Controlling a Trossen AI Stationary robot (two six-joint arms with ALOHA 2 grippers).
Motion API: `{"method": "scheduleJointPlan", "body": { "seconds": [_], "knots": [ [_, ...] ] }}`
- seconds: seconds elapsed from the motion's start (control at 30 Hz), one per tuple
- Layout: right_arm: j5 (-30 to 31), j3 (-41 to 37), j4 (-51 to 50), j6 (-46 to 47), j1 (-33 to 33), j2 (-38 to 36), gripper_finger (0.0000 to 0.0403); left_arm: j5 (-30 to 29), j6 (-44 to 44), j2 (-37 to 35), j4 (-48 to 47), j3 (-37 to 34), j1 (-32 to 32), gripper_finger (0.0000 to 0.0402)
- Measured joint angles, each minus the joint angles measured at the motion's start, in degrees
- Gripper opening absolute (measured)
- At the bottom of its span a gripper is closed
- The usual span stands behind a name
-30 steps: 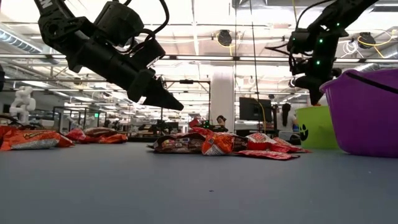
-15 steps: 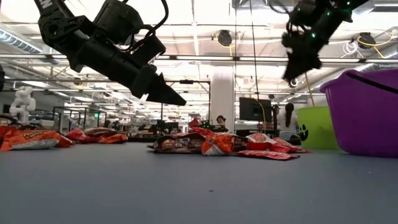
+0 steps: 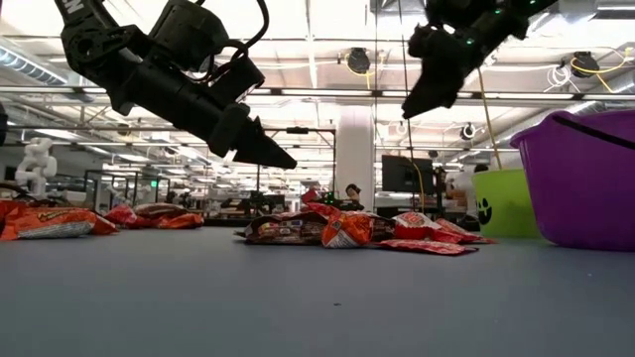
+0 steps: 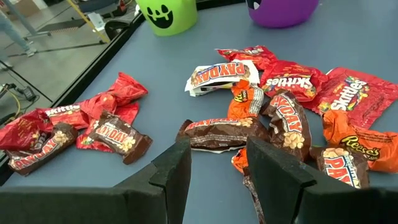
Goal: Organize candy in baskets
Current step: Put the orange chocolate bar into the green bucket
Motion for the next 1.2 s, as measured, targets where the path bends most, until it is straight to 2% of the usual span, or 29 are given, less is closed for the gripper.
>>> {"method": "scheduleJointPlan", "body": {
  "seconds": [0.53, 0.7, 0.97, 1.2],
  "knots": [
    [0.0, 0.0, 8.2, 1.3, 11.4, 20.2, 0.0171, 0.0, 0.0, 0.0, -0.1, 0.0, 0.0, 0.0162],
    [2.8, 0.0, 8.2, 1.3, 13.0, 25.1, 0.0171, 0.0, 0.0, 0.0, -0.1, 0.0, 0.0, 0.0162],
    [3.2, 0.0, 8.3, 1.7, 14.1, 30.3, 0.0171, 0.0, 0.0, 0.0, 0.0, 0.0, 0.0, 0.0162],
    [3.0, 0.0, 8.8, 0.9, 14.1, 31.9, 0.0168, 0.0, 0.0, 0.0, 0.0, 0.0, 0.0, 0.0162]
  ]
}}
